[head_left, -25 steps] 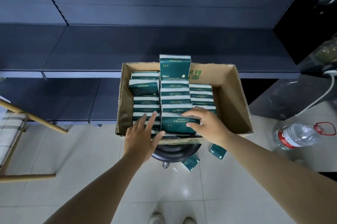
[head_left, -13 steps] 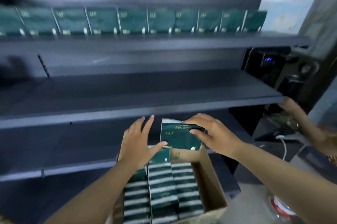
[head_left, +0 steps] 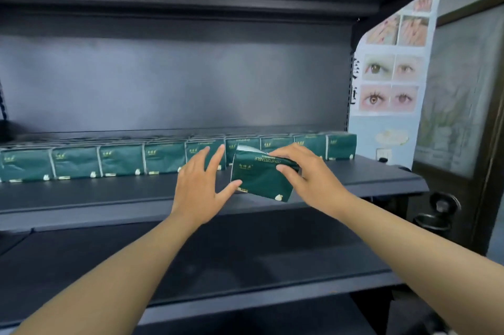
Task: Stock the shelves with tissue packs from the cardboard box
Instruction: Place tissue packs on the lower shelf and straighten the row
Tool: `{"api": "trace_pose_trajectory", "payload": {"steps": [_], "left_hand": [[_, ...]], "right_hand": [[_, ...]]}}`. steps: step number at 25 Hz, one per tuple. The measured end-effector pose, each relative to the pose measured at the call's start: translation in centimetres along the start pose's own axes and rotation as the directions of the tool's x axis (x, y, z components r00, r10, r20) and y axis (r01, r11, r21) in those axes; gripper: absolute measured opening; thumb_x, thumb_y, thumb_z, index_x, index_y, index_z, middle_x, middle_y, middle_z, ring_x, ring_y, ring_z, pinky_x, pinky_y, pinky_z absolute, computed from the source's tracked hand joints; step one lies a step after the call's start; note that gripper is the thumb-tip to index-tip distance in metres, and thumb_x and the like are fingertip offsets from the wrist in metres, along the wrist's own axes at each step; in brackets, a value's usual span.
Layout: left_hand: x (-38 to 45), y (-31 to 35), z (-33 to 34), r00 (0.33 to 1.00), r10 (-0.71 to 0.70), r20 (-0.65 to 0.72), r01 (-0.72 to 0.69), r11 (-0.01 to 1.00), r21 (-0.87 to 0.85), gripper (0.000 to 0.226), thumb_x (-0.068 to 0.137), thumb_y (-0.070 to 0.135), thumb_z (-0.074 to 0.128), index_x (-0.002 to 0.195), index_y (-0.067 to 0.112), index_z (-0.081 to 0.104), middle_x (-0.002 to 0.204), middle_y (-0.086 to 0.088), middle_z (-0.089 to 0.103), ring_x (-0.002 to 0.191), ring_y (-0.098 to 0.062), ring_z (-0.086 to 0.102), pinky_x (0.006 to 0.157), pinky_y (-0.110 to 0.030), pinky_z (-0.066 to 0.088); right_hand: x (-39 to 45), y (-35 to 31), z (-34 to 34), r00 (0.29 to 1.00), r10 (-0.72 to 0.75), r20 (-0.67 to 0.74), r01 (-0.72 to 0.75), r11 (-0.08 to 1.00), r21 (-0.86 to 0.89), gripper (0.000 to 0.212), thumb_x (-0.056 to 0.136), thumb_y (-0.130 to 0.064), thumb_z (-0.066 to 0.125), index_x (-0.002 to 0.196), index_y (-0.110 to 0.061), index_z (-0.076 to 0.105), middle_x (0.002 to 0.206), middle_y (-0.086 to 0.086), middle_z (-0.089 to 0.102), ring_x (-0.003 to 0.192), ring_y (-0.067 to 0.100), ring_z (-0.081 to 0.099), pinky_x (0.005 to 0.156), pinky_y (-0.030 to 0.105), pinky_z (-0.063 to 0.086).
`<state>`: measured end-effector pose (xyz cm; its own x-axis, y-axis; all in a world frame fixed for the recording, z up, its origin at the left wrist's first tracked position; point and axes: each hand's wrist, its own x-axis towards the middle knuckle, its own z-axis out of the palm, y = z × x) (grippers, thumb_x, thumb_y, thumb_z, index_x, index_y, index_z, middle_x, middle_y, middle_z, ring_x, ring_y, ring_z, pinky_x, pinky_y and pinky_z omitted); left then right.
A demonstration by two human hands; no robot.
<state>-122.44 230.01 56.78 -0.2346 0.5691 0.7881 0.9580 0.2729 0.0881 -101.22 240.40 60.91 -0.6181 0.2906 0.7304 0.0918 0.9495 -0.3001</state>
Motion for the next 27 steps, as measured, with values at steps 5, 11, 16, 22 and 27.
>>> {"api": "trace_pose_trajectory", "payload": {"steps": [5,11,16,22,27], "left_hand": [[4.3,-1.2,6.1,0.962,-0.191,0.194,0.174,0.980,0.100,0.103,0.066,0.091,0.011,0.151,0.032,0.005,0.159,-0.006,0.001,0.146,-0.021,-0.003,0.117,-0.042,0.004],[8.8,-5.1,10.1,0.944,-0.249,0.215,0.196,0.951,0.239,0.118,0.051,0.094,0.014,0.150,0.032,-0.006,0.159,-0.003,-0.011,0.145,-0.018,-0.016,0.115,-0.040,-0.009],[11.3,-7.4,13.1,0.987,-0.115,0.113,0.080,0.958,0.276,0.114,0.058,0.088,0.030,0.150,0.021,0.021,0.153,-0.011,0.028,0.145,-0.024,0.015,0.113,-0.040,-0.007],[12.4,-8.7,14.7,0.992,-0.066,0.103,0.037,0.965,0.261,0.114,0.059,0.090,0.031,0.150,0.022,0.021,0.147,-0.004,0.037,0.142,-0.020,0.022,0.114,-0.037,-0.009],[12.4,-8.7,14.7,0.989,-0.070,0.127,0.038,0.969,0.244,0.104,0.069,0.080,0.048,0.150,0.023,0.019,0.145,0.002,0.033,0.139,-0.015,0.024,0.115,-0.038,-0.004]], "right_hand": [[5.9,8.1,2.0,0.999,-0.003,0.033,0.002,1.000,0.024,0.025,0.095,-0.013,0.052,0.117,-0.022,0.060,0.104,-0.016,0.052,0.103,0.002,0.040,0.086,0.002,0.027],[12.2,14.4,9.1,0.997,0.069,0.035,-0.070,0.997,0.018,0.024,0.095,-0.011,0.051,0.115,-0.020,0.060,0.110,-0.004,0.056,0.109,0.010,0.038,0.091,0.015,0.030],[15.8,17.2,13.3,0.999,0.025,0.037,-0.021,0.995,-0.095,0.038,0.088,-0.029,0.061,0.124,-0.020,0.053,0.118,-0.006,0.050,0.116,0.012,0.035,0.101,0.027,0.033],[17.1,18.5,13.9,0.991,-0.080,0.111,0.104,0.968,-0.228,0.055,0.079,-0.038,0.070,0.127,-0.026,0.047,0.117,-0.011,0.044,0.112,0.011,0.035,0.098,0.030,0.035],[16.7,18.3,14.4,0.988,-0.097,0.118,0.133,0.928,-0.348,0.053,0.086,-0.040,0.061,0.133,-0.027,0.039,0.125,-0.008,0.039,0.118,0.014,0.032,0.096,0.032,0.033]]}}
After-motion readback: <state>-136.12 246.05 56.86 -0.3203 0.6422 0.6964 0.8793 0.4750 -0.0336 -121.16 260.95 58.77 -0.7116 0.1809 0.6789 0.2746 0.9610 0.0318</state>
